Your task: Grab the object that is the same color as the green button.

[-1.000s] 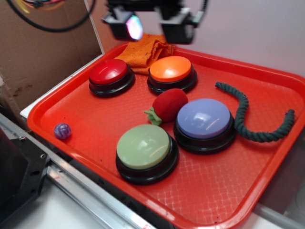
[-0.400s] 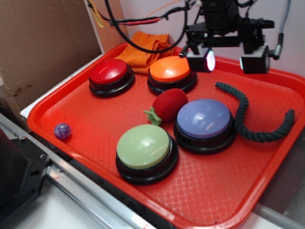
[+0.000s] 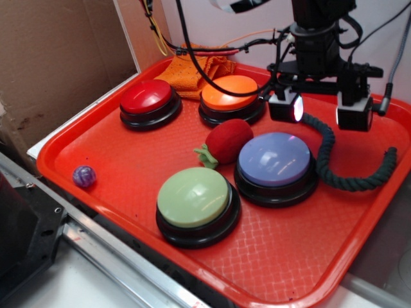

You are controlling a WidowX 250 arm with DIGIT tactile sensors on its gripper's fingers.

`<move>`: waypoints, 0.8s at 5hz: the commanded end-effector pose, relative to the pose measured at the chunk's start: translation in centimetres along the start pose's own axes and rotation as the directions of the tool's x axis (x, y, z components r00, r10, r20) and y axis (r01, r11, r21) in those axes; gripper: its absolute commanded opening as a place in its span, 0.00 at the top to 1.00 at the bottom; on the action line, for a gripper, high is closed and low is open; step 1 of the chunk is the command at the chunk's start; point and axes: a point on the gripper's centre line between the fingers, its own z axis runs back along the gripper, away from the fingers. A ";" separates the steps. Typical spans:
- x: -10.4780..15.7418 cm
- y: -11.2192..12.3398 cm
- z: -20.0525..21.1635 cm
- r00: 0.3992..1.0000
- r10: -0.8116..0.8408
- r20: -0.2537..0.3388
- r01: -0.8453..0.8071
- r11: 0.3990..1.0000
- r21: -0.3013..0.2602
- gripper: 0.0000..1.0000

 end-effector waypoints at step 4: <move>0.2 -1.8 -0.3 1.000 -0.007 0.011 0.007 1.000 0.008 1.00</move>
